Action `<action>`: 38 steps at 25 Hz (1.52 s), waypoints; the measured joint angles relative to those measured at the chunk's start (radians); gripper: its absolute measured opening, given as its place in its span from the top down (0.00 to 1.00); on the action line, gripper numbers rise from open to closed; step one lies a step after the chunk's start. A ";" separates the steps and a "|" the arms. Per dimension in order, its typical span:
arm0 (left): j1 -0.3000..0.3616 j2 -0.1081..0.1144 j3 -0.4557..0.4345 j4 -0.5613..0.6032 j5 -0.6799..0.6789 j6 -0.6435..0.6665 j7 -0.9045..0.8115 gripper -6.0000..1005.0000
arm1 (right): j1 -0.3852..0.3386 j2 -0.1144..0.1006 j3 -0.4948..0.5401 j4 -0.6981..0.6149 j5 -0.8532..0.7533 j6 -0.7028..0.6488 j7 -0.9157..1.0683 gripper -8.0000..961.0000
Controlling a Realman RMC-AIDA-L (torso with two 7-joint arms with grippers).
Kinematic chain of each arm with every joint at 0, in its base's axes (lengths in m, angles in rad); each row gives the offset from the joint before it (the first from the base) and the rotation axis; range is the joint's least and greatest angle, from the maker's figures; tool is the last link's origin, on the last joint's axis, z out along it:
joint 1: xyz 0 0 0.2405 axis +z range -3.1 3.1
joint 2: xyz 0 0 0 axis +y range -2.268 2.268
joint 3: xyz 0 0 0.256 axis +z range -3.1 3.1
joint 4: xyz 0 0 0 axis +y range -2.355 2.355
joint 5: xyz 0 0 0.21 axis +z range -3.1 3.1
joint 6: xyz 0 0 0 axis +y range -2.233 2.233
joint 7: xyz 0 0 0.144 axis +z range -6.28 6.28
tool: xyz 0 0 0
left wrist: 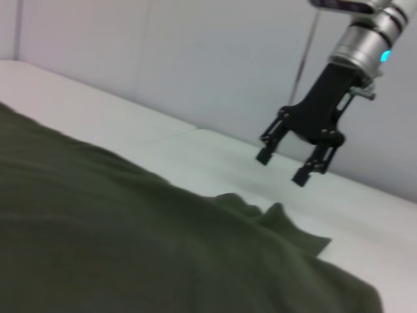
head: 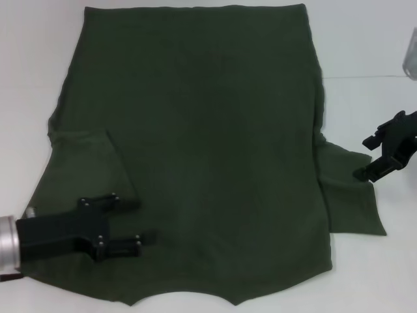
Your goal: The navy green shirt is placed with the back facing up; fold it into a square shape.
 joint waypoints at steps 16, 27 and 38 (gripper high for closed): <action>0.016 0.018 -0.080 0.034 0.023 -0.008 -0.007 0.14 | 0.038 0.074 -0.048 0.027 -0.178 0.103 0.011 0.17; 0.008 0.014 -0.080 0.032 0.022 -0.023 -0.008 0.14 | 0.042 0.108 -0.128 0.071 -0.220 0.170 0.024 0.26; 0.003 0.013 -0.080 0.032 0.023 -0.035 -0.010 0.14 | 0.039 0.111 -0.129 0.078 -0.239 0.181 0.034 0.32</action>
